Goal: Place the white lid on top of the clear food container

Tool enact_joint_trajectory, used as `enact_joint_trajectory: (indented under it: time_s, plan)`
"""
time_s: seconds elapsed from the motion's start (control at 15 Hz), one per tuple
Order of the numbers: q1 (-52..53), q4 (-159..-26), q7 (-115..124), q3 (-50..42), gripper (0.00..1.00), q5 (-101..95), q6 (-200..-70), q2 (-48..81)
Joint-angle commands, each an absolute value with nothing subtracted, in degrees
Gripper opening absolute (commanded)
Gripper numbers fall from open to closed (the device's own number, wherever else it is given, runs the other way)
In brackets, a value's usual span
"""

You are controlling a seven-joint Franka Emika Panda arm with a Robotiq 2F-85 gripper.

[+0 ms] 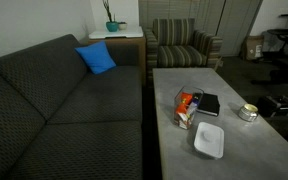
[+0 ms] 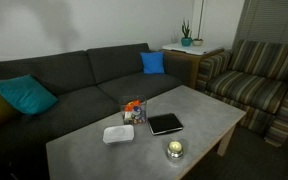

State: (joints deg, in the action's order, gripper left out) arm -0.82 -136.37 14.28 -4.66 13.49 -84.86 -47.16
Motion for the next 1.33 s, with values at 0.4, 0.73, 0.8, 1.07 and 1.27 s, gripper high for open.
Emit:
enact_joint_trajectory:
  time_s: [0.4,0.73,0.8,1.07,1.27]
  plan:
    - [-0.7,-136.7,0.9,-3.9,1.0,10.8,-86.0,-40.4]
    - [1.5,-136.3,-12.8,-4.6,1.0,8.7,-90.7,-29.7]
    - [2.0,-136.1,-15.4,-4.8,1.0,8.7,-92.0,-26.9]
    - [1.9,-136.9,-18.3,-4.2,1.0,9.5,-93.6,-24.1]
    - [1.9,-136.6,-18.8,-4.1,1.0,9.5,-94.1,-21.5]
